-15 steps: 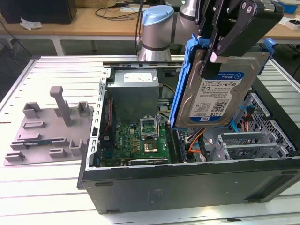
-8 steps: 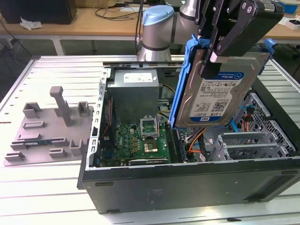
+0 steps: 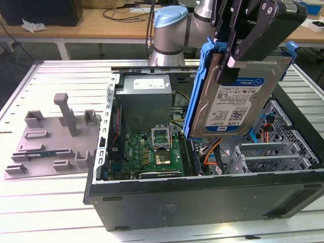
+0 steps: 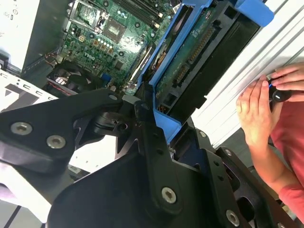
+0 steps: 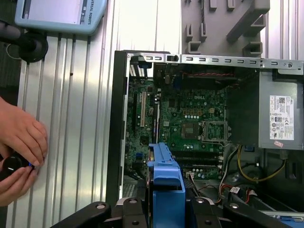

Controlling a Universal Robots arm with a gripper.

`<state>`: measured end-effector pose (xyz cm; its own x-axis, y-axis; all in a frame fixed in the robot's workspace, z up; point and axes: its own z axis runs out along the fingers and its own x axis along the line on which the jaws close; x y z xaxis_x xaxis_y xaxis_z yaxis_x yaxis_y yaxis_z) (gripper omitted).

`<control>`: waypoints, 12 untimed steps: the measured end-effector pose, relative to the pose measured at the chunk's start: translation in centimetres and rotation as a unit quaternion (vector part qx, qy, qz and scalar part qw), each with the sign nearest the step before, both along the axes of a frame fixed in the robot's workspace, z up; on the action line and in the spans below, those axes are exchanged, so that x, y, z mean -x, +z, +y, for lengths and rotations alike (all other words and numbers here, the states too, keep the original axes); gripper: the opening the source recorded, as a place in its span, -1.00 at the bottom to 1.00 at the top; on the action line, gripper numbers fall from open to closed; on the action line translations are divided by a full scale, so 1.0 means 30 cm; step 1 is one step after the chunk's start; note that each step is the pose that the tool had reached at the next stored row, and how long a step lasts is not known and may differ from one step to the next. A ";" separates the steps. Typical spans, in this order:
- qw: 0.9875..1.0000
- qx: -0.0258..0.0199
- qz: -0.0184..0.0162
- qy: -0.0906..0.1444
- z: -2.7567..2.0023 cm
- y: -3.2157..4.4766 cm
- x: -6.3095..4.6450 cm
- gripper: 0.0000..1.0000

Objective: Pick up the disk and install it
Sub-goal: 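Insert the disk into the insertion slot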

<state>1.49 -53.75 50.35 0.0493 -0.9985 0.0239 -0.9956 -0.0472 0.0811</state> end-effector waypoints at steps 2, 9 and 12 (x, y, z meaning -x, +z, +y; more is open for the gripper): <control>1.000 0.000 -0.008 0.000 0.000 -0.001 0.003 -0.26; 1.000 0.000 -0.014 0.000 0.000 -0.002 0.007 -0.26; 1.000 0.000 -0.019 -0.004 0.000 -0.006 0.010 -0.26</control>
